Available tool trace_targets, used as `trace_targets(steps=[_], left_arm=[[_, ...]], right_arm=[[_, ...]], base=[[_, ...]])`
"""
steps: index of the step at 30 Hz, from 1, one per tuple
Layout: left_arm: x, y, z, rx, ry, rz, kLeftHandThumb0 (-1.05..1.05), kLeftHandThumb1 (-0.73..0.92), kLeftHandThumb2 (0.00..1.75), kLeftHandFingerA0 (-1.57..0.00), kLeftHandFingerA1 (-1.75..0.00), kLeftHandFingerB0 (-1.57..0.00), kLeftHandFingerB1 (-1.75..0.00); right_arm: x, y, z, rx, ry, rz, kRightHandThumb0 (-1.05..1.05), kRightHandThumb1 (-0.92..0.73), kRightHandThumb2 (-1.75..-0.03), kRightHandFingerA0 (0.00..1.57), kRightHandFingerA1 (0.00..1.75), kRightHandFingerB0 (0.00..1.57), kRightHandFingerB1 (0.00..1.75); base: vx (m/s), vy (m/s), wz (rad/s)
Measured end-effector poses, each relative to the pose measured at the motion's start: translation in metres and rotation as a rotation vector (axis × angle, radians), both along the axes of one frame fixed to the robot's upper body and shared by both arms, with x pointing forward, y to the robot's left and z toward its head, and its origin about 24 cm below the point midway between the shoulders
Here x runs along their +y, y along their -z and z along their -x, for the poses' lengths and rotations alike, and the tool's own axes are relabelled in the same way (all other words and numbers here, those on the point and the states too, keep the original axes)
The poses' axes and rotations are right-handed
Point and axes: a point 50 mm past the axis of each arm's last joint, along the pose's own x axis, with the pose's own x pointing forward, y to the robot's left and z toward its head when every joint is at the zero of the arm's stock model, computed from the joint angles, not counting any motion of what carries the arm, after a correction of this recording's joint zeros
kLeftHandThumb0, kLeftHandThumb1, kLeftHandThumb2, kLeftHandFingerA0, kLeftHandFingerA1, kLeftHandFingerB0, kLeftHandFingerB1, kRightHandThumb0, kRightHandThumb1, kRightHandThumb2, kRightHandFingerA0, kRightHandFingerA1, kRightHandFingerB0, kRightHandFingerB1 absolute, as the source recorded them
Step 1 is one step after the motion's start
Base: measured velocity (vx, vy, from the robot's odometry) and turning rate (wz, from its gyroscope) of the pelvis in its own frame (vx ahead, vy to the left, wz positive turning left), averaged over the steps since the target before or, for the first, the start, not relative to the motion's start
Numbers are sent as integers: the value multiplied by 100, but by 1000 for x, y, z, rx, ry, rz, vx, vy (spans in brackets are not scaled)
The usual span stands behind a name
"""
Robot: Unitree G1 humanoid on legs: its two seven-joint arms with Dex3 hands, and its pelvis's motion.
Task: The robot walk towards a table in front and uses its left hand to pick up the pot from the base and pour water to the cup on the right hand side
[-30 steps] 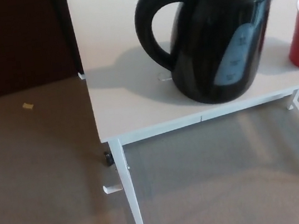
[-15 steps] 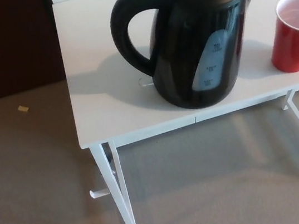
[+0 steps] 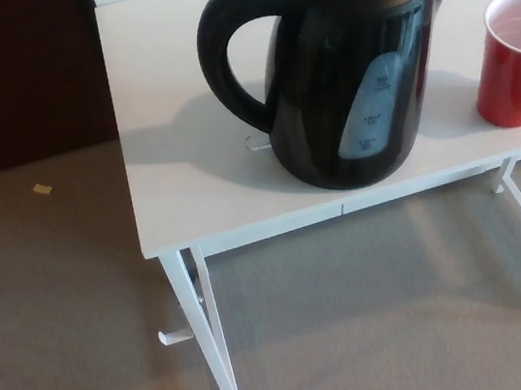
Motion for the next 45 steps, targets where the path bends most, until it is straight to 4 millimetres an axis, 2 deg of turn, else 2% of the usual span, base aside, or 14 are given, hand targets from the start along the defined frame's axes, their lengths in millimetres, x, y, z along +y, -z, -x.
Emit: trace_targets(steps=[2,5,7,8,11,12,13,22,29,30,36,42,43,45], left_arm=[[0,0,0,-5,0,2,9,66,59,-44,-43,-37,-39],[0,0,0,-8,1,4,9,66,59,-44,-43,-37,-39],[0,-1,0,-9,2,5,9,70,60,-42,-42,-36,-38],[0,-1,0,-10,3,5,5,49,89,-32,-55,-26,-51],[0,-1,0,-8,5,4,4,49,90,-33,-56,-25,-51],[0,-1,0,-8,5,4,6,70,59,-44,-43,-36,-38],[0,-1,0,-8,5,4,6,70,59,-44,-43,-36,-38],[0,-1,0,-10,7,7,9,68,60,-45,-43,-38,-39],[-1,-1,-1,-11,4,14,10,67,60,-43,-43,-39,-39],[-1,-1,-2,-14,4,14,7,47,89,-31,-55,-27,-52],[-3,0,-3,-15,6,19,6,47,89,-28,-54,-26,-52],[-2,0,-3,-15,7,17,9,68,60,-43,-43,-36,-38],[-3,0,-3,-12,7,19,6,48,89,-32,-56,-25,-52],[-3,0,-3,-13,7,19,6,46,88,-32,-56,-27,-52]], right_arm=[[-1,-1,-1,0,-3,4,-21,-43,-57,54,47,42,41],[-1,-1,-1,5,-12,9,-21,-43,-57,54,47,42,41],[-1,0,-1,8,-17,10,-19,-43,-56,60,49,41,41],[-1,0,0,9,-15,10,-19,-43,-56,60,49,40,40],[-1,0,2,14,-11,10,-19,-44,-57,60,50,40,41],[-1,0,2,14,-11,10,-20,-45,-57,57,48,42,41],[-1,0,2,14,-11,11,-20,-45,-57,57,48,42,41],[-1,0,2,16,-15,12,-19,-46,-57,50,47,42,42],[-1,0,0,14,-16,13,-15,-48,-53,67,48,47,41],[-1,0,-1,13,-17,14,-16,-46,-53,66,48,48,41],[-2,-2,-3,9,-18,21,-16,-45,-53,70,49,51,41],[-4,-3,-5,14,-21,34,-19,-45,-53,71,49,52,42],[-5,-4,-5,15,-20,37,-17,-46,-53,72,49,54,42],[-5,-4,-6,15,-19,39,-18,-46,-53,67,48,52,41]], base=[[0,0,0],[0,0,0],[0,0,0],[0,0,0],[0,0,0],[0,0,0],[0,0,0],[0,0,0],[0,0,0],[0,0,0],[28,-6,6],[-90,-45,15],[0,0,0],[6,64,-9]])
